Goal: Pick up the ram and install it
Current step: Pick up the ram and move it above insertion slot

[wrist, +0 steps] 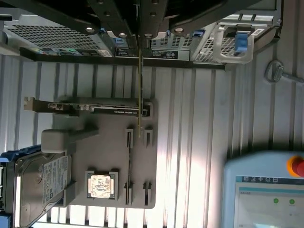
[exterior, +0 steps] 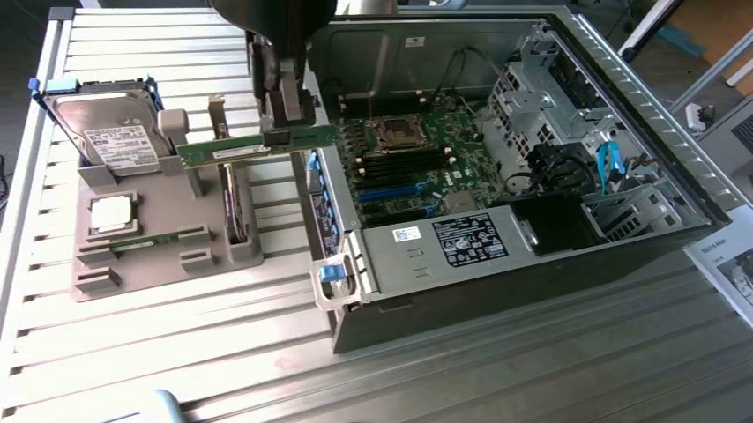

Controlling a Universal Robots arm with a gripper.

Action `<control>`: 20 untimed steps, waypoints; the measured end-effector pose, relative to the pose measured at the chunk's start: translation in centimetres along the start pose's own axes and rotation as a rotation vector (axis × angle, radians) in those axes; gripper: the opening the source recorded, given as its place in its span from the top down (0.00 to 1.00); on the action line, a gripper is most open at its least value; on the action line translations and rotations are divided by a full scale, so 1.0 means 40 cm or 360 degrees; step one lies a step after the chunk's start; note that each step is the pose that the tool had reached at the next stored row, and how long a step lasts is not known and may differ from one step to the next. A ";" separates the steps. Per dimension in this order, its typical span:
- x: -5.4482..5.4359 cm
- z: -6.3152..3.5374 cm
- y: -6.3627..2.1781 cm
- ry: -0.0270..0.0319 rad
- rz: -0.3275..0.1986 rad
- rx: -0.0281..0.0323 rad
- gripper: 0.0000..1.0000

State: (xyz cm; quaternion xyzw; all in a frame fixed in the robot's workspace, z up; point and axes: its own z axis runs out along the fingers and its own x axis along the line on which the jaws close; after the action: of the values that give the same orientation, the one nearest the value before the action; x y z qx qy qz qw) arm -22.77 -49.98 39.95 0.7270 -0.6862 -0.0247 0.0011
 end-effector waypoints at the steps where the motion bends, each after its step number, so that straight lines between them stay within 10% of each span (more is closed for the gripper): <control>1: 0.000 0.000 -0.003 -0.00005 0.0000 0.00001 0.88; 20: 0.006 -0.004 -0.110 -0.00124 -0.0001 0.00007 0.88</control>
State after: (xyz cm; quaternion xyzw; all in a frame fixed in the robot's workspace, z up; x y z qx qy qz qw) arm -18.35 -49.98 39.95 0.7270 -0.6861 -0.0273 -0.0018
